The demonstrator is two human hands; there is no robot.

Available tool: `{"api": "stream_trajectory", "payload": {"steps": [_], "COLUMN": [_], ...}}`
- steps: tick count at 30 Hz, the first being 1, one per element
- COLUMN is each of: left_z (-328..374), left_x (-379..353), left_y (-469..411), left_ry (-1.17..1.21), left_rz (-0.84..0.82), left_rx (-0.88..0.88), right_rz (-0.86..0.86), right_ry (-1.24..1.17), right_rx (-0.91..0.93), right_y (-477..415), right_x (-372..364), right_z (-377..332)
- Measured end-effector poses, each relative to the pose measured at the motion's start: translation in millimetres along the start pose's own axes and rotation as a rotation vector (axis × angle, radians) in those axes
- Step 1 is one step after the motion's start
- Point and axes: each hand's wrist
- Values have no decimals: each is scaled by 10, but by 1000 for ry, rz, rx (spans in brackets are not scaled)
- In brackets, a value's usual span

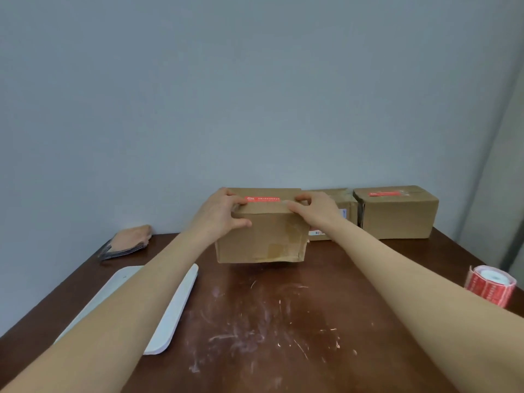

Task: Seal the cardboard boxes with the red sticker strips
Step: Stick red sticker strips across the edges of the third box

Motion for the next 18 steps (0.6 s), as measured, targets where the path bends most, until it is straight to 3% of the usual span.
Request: {"api": "stream_trajectory", "payload": {"steps": [6,9,13,18], "left_z": [-387,-422,-376,-369], "left_x": [-85,-118,-28,133], "left_y": [-76,-66,-131,-213], "left_ry": [108,261,722,1175], "left_rz": [37,136,290,212], "left_rx": [119,189,329,447], "right_rz": [-155,-99,51,91], "right_ry": [-104,-89,-162,-177], "right_rx": [24,34,-57,-121], "right_y": [-176,-217,-295,-345], "right_x": [-252,-288,-193,-1], "right_z": [6,65,26,-84]}}
Point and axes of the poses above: each hand's wrist, its own y-axis away from the middle knuckle, its own x-axis out of the back of the hand, z = x × y, and after that the axes turned 1 degree about -z, right-handed
